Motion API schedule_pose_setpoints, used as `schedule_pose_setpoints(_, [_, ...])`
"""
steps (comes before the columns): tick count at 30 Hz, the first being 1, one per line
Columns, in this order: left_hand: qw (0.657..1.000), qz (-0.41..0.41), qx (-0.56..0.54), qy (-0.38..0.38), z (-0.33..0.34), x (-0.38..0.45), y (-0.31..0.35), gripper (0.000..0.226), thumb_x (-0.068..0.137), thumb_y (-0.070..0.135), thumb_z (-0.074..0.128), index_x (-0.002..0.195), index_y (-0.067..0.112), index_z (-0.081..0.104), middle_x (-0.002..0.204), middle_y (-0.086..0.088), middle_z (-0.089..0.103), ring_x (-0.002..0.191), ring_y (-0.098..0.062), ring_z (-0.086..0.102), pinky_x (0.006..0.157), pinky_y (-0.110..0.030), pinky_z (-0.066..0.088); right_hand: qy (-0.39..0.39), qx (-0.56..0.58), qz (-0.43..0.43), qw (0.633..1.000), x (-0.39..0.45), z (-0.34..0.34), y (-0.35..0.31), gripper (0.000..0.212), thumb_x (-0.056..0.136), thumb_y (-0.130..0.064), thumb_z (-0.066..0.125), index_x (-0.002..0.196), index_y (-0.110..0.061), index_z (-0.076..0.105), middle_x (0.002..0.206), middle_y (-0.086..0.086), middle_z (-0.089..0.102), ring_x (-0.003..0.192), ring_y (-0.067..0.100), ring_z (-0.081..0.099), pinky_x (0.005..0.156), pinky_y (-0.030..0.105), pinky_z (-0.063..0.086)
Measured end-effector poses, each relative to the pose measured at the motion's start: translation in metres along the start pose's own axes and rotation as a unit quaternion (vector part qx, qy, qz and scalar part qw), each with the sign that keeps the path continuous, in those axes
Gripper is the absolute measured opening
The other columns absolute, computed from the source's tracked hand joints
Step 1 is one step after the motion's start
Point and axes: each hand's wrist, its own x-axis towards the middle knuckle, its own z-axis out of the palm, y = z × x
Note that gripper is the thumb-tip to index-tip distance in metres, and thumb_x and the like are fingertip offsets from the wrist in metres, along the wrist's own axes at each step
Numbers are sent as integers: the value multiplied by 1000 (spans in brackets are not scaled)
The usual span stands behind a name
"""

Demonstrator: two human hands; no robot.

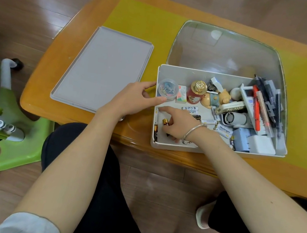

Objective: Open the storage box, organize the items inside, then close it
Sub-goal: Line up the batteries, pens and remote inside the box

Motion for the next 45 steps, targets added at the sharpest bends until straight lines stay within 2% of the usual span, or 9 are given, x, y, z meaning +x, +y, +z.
schedule_pose_setpoints(6, [1000, 0, -5, 1, 0, 0, 0, 78, 74, 70, 61, 142, 36, 42, 81, 15, 63, 78, -4, 61, 58, -14, 39, 10, 5, 2, 1000, 0, 0, 1, 61, 84, -18, 58, 140, -26, 34, 72, -6, 56, 58, 13, 62, 64, 30, 56])
schedule_pose_setpoints(9, [1000, -1, -5, 1, 1, 0, -1, 81, 72, 73, 60, 142, 36, 42, 82, 15, 63, 78, -4, 61, 58, -14, 40, 36, -16, 17, 999, -3, -4, 4, 31, 85, -21, 60, 116, -22, 57, 75, -3, 57, 61, 12, 55, 67, 25, 47])
schedule_pose_setpoints(12, [1000, -2, -5, 1, 0, 0, -1, 83, 71, 74, 60, 142, 36, 42, 82, 16, 63, 78, -3, 61, 58, -14, 40, 0, 55, 53, 997, -6, -5, 4, 6, 86, -14, 60, 91, -16, 63, 64, 5, 68, 52, 16, 65, 58, 29, 57])
schedule_pose_setpoints(15, [1000, 0, -6, 2, 0, 0, -1, 83, 71, 75, 59, 142, 37, 41, 81, 15, 64, 77, -3, 61, 57, -14, 40, -37, 86, 71, 993, -7, -6, 2, 15, 84, -7, 61, 96, -16, 58, 63, 7, 70, 53, 21, 67, 61, 33, 60])
schedule_pose_setpoints(19, [1000, 1, -3, 2, 1, 1, -1, 82, 71, 75, 59, 142, 37, 42, 82, 15, 63, 77, -5, 61, 56, -12, 39, -39, 33, 94, 994, -7, -6, 1, 29, 77, -21, 74, 96, -18, 53, 65, 3, 66, 51, 17, 66, 58, 31, 58])
schedule_pose_setpoints(22, [1000, 1, -2, 2, 1, 1, -2, 81, 72, 74, 59, 142, 37, 42, 82, 14, 64, 77, -5, 61, 56, -13, 38, -13, -13, 111, 994, -8, -7, 1, 38, 72, -34, 78, 95, -16, 53, 72, 2, 61, 70, 23, 63, 75, 38, 56])
schedule_pose_setpoints(27, [1000, 1, 3, 5, 1, 2, -2, 81, 72, 73, 60, 142, 36, 42, 80, 15, 63, 75, -3, 60, 55, -11, 38, -29, 61, 108, 992, -8, -1, -5, 33, 72, -25, 80, 95, -15, 59, 87, 8, 71, 75, 22, 68, 81, 41, 56])
schedule_pose_setpoints(36, [1000, -5, 0, 2, 0, 1, -2, 86, 69, 77, 59, 142, 36, 42, 78, 16, 63, 74, 2, 60, 56, -12, 40, -53, 91, 124, 987, -11, -4, -9, 15, 73, -12, 78, 74, -14, 64, 83, 13, 73, 77, 27, 71, 80, 41, 58])
schedule_pose_setpoints(45, [1000, 0, -17, -13, -1, -1, 4, 102, 56, 88, 47, 142, 34, 42, 82, 11, 68, 80, -5, 63, 58, -14, 38, -52, 171, 129, 975, -9, 1, -8, 14, 74, -7, 78, 73, -8, 63, 70, 12, 72, 69, 27, 72, 74, 41, 59])
